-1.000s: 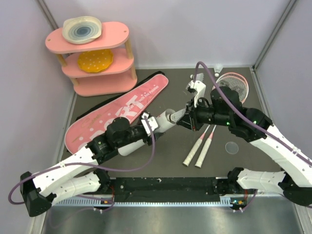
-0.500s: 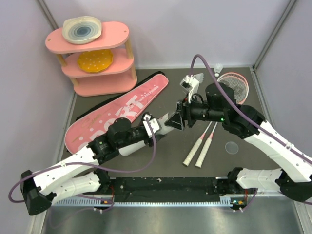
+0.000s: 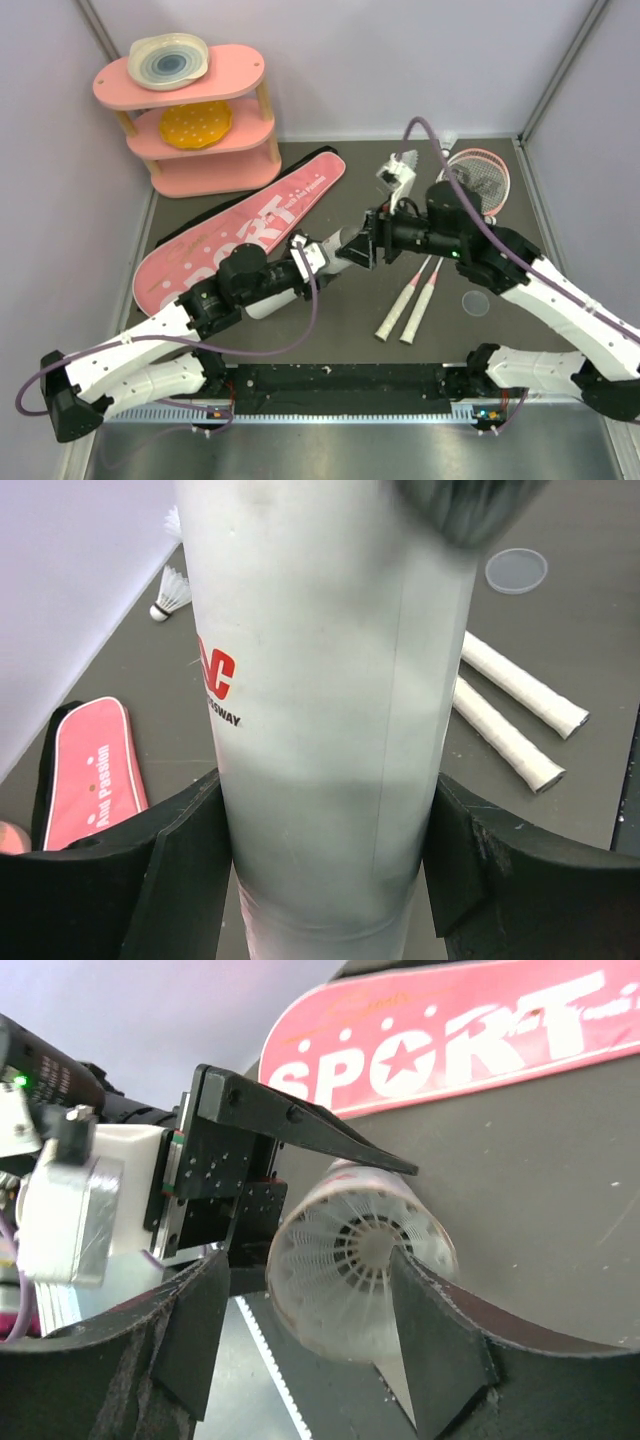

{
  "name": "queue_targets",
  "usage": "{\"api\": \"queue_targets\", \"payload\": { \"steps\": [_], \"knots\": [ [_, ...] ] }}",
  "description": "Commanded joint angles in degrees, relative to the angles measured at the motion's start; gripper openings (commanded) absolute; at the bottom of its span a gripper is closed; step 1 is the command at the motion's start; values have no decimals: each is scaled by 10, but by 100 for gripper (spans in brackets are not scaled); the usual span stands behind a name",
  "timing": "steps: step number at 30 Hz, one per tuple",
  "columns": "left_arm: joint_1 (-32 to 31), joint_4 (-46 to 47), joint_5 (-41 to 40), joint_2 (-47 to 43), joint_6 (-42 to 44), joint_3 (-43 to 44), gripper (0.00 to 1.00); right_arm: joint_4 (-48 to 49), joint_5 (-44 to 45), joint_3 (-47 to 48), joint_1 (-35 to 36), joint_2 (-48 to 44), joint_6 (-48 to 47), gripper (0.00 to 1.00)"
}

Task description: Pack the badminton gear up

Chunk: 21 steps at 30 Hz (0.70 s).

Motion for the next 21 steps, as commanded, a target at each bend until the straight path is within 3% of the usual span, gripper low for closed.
{"api": "queue_targets", "payload": {
  "steps": [1, 4, 10, 12, 14, 16, 21],
  "knots": [
    [-3, 48, -38, -20, 8, 7, 17, 66, 128, -30, 5, -99, 5, 68],
    [-3, 48, -60, -22, 10, 7, 17, 77, 300, -92, 0, -167, 39, 75],
    [-3, 49, -66, -30, 10, 6, 17, 71, 487, -210, -78, -245, 81, 75],
    [-4, 50, -65, -29, 9, 6, 17, 70, 479, -242, -131, -249, 107, 75],
    [-4, 49, -65, -30, 9, 7, 17, 67, 431, -254, -230, -233, 114, 75],
    [-4, 48, -61, -28, 8, 7, 17, 58, 411, -258, -322, -179, 97, 75],
    [-9, 49, -61, -34, 8, 6, 17, 20, 429, -206, -429, 25, -2, 81]
  ]
}}
